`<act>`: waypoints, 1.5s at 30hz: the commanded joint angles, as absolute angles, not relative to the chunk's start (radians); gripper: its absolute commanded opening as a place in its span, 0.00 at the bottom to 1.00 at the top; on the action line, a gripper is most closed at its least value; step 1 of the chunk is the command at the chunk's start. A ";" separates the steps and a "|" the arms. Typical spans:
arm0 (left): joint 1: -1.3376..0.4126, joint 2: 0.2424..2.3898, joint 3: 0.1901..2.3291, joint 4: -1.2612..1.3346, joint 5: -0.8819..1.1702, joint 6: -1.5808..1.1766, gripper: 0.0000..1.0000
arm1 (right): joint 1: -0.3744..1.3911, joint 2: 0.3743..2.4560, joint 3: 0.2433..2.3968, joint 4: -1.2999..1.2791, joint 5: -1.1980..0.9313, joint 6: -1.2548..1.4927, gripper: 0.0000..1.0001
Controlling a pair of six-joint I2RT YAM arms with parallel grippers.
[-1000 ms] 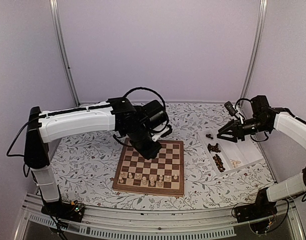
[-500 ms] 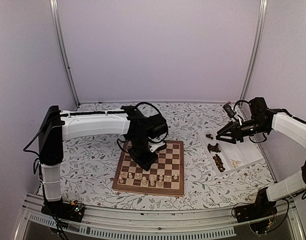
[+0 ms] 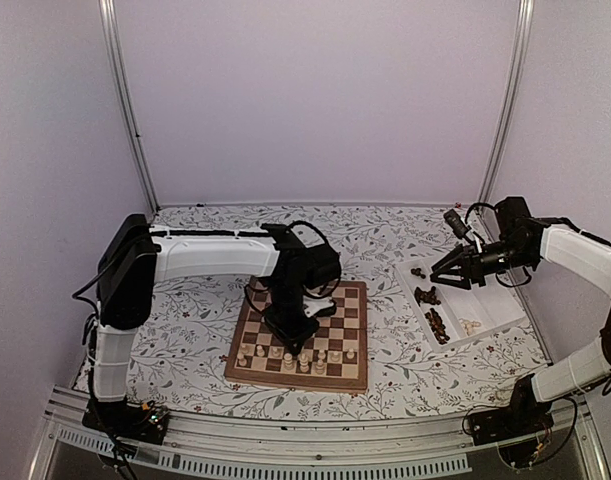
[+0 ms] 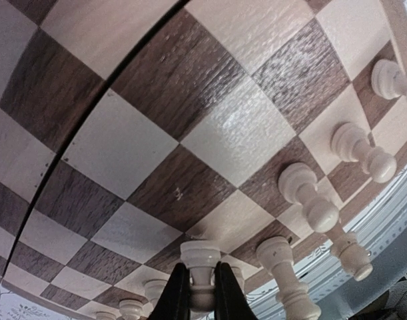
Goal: Set up the chess pieces on the board
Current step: Place the chess piece on the chessboard.
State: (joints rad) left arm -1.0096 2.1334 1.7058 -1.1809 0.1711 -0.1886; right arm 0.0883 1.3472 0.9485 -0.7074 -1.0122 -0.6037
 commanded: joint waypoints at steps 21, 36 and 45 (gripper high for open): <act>-0.999 2.162 1.771 -1.147 0.162 -0.192 0.28 | 0.084 1.382 0.953 -0.753 -1.063 -0.637 0.52; -1.019 2.172 1.764 -1.133 0.195 -0.193 0.14 | 0.085 1.397 0.955 -0.771 -1.078 -0.649 0.50; -1.043 2.160 1.736 -1.138 0.205 -0.206 0.10 | 0.084 1.404 0.957 -0.778 -1.088 -0.652 0.50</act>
State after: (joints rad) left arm -1.0229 2.1670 1.7580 -1.1389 0.1860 -0.1951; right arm 0.0883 1.3964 0.9485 -0.7616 -1.0588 -0.6338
